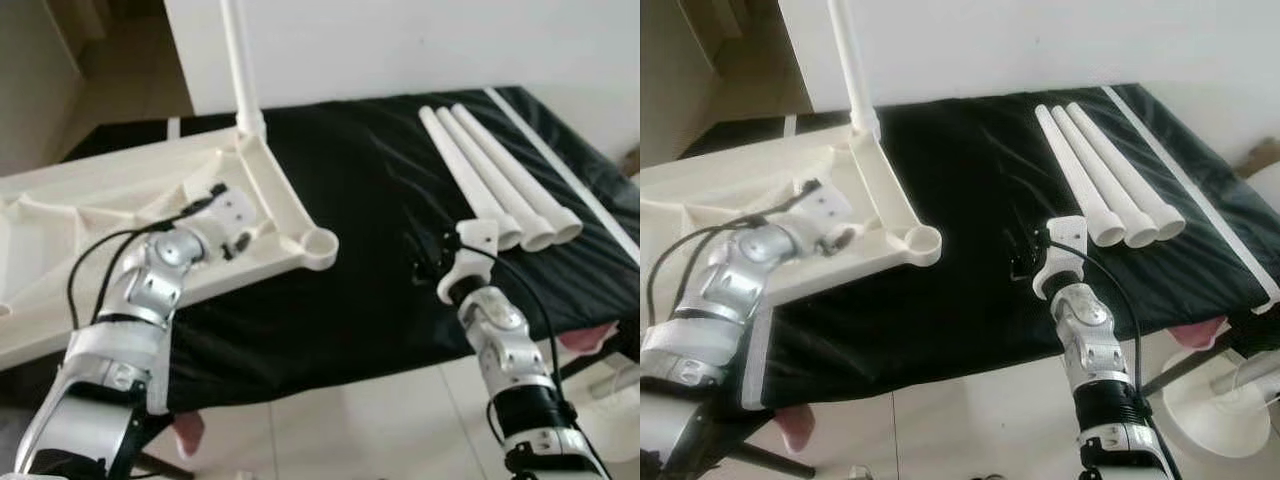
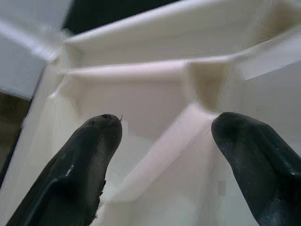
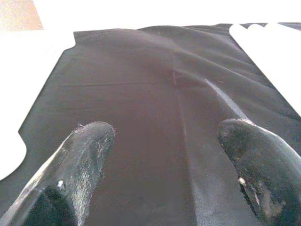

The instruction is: Building children table

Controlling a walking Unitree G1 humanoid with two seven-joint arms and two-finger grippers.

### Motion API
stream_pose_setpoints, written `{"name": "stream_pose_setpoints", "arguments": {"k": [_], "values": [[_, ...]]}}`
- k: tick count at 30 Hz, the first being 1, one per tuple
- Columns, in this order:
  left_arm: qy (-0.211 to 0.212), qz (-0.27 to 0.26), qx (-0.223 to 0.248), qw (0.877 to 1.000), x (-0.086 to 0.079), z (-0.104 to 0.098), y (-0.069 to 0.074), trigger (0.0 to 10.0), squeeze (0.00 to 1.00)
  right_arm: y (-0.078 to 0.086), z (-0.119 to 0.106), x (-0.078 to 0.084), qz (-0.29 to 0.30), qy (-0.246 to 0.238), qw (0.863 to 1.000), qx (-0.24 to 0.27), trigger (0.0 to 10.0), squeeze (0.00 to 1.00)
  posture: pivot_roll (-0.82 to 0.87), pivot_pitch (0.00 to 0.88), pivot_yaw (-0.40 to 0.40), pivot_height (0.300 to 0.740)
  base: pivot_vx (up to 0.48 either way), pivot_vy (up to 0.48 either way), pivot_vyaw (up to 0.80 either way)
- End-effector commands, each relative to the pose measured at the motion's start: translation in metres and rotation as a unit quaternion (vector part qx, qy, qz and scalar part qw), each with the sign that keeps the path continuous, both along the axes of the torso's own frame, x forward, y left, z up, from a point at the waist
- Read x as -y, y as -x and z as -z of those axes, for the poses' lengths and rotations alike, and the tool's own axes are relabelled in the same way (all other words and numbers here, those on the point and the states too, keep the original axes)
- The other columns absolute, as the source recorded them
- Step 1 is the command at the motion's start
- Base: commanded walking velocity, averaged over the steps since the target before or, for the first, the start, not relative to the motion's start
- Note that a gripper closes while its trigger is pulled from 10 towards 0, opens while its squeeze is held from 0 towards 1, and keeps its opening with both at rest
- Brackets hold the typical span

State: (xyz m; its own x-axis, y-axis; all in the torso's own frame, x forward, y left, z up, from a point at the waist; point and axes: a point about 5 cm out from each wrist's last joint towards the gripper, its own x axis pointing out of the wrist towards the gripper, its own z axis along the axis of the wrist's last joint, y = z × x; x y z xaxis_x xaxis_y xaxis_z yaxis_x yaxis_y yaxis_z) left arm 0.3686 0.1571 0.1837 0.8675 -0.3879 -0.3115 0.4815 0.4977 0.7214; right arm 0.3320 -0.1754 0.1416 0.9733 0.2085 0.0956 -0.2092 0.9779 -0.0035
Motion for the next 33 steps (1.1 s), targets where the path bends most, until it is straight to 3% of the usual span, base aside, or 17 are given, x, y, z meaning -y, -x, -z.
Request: {"name": "stream_pose_setpoints", "arguments": {"k": [1,5,7,18,21,27,29,33], "values": [[-0.012,0.027,-0.022,0.999,0.005,0.010,0.003,10.0,0.00,0.000,0.001,0.001,0.003,0.000,1.000,0.000,10.0,0.00,0.04,0.041,0.000,0.740,0.000,0.000,0.00],[-0.021,0.090,-0.047,0.995,0.016,0.014,0.013,10.0,0.00,0.000,0.001,0.002,0.005,-0.001,1.000,0.001,10.0,0.00,0.03,0.038,0.003,0.740,0.000,0.000,0.00],[-0.007,0.178,-0.080,0.981,0.032,0.015,0.027,10.0,0.00,-0.001,0.000,0.003,0.008,-0.001,1.000,0.003,10.0,0.00,0.03,0.039,0.005,0.740,0.000,0.000,0.00],[0.000,0.246,-0.136,0.960,0.045,0.026,0.034,10.0,0.00,-0.005,-0.004,0.006,0.012,0.000,1.000,0.008,10.0,0.00,0.03,0.047,0.003,0.740,0.000,0.000,0.00],[0.006,0.244,-0.133,0.961,0.048,0.025,0.031,10.0,0.00,-0.006,-0.005,0.006,0.013,0.001,1.000,0.009,10.0,0.00,0.03,0.054,0.007,0.740,0.000,0.000,0.00],[0.058,0.167,-0.101,0.979,0.041,0.002,0.008,10.0,0.00,-0.005,-0.008,0.010,0.019,0.001,1.000,0.014,10.0,0.00,0.02,0.057,0.016,0.740,0.000,0.000,0.00],[0.088,0.105,-0.077,0.988,0.027,-0.011,-0.007,10.0,0.00,-0.004,-0.006,0.011,0.022,0.001,1.000,0.013,10.0,0.00,0.02,0.060,0.018,0.740,0.000,0.000,0.00],[0.109,0.066,-0.063,0.990,0.016,-0.021,-0.016,10.0,0.00,-0.003,-0.005,0.012,0.023,0.001,1.000,0.012,10.0,0.00,0.02,0.063,0.018,0.740,0.000,0.000,0.00]]}}
